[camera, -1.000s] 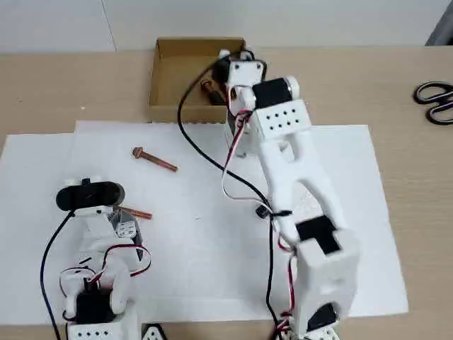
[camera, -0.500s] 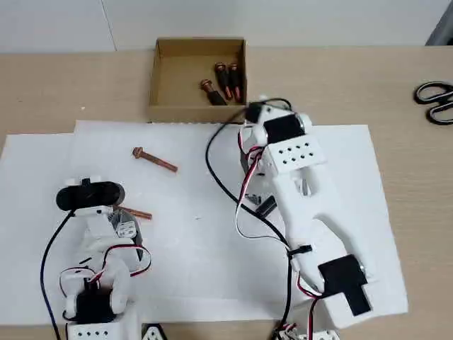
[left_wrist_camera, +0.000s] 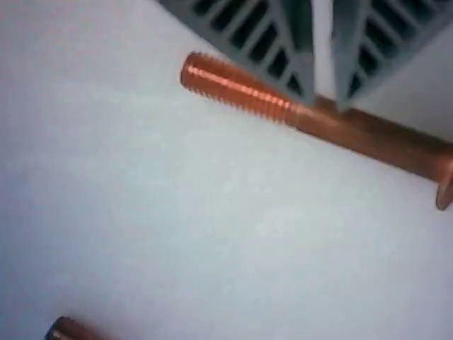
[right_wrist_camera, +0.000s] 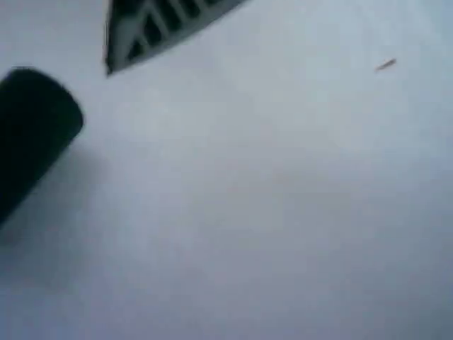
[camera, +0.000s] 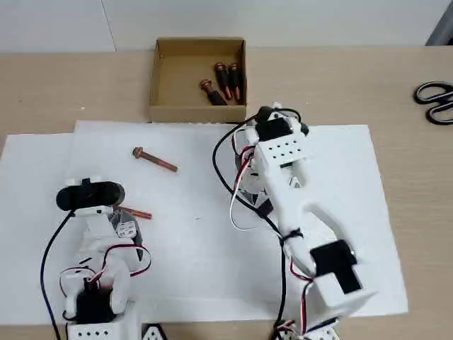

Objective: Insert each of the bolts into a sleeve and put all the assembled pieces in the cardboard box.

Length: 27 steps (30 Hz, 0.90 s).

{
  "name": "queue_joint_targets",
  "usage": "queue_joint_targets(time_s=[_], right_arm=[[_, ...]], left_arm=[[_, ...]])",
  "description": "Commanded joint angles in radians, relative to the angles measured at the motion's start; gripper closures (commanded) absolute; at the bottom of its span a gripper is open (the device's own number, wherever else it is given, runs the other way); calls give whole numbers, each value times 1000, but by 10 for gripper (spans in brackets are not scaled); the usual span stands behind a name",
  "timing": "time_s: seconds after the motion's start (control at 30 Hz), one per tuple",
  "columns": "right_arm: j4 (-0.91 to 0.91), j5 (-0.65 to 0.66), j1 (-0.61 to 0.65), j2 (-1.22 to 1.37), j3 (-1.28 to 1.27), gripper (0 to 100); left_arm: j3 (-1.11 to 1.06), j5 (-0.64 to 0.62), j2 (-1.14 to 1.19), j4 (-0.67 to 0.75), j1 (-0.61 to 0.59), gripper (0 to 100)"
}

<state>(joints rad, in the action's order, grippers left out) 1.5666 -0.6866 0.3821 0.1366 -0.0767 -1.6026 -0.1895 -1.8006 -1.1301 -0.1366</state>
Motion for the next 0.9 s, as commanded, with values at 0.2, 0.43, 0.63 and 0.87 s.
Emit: queue_joint_targets(time_s=[0.2, 0.43, 0.63, 0.87], right_arm=[[-148, -6, 1, 91, 6, 713], [-208, -6, -1, 151, 6, 713], [-200, -9, -4, 159, 3, 713], [-199, -11, -4, 156, 3, 714]], left_arm=[[10, 5, -11, 17, -2, 994], [10, 5, -11, 17, -2, 994], [10, 6, -11, 17, -2, 994], [10, 5, -11, 17, -2, 994]])
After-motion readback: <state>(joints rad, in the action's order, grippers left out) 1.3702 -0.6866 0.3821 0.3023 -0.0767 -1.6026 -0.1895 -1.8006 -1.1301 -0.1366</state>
